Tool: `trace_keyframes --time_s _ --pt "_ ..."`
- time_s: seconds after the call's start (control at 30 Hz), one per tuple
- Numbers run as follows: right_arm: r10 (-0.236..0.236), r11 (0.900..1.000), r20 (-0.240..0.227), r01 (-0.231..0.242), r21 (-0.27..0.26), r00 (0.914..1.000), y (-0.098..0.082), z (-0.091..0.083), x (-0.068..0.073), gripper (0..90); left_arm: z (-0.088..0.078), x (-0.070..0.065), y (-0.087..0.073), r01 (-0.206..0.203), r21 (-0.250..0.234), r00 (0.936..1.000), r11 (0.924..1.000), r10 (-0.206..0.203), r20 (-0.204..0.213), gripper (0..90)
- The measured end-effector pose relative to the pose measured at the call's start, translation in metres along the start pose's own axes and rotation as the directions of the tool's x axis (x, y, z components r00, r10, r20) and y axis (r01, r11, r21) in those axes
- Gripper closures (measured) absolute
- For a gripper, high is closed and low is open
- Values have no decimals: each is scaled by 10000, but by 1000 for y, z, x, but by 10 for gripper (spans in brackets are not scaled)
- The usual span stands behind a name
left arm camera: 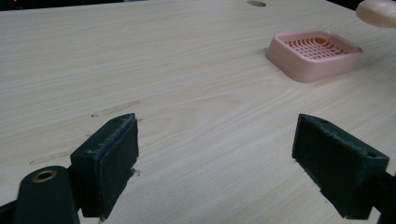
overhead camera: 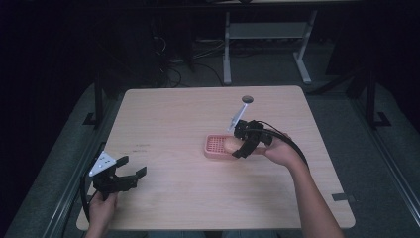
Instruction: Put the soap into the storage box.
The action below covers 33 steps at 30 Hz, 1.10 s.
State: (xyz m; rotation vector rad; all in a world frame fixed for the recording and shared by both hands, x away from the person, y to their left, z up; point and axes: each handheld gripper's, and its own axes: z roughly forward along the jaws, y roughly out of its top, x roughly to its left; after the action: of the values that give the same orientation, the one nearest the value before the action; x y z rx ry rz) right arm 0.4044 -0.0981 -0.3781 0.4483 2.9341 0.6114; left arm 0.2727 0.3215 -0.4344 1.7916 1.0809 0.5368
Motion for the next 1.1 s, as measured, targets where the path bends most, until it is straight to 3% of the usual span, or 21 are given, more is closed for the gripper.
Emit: trace_keyframes --time_s 0.5,1.1 --pt "-264 9995 -27 264 177 9996 23 9 -10 322 0 0 0 93 -32 10000 10000 -93 18 143" --pt "11 9996 -383 -1 275 9993 35 37 -22 322 0 1 0 117 -44 9999 9999 -116 31 143"
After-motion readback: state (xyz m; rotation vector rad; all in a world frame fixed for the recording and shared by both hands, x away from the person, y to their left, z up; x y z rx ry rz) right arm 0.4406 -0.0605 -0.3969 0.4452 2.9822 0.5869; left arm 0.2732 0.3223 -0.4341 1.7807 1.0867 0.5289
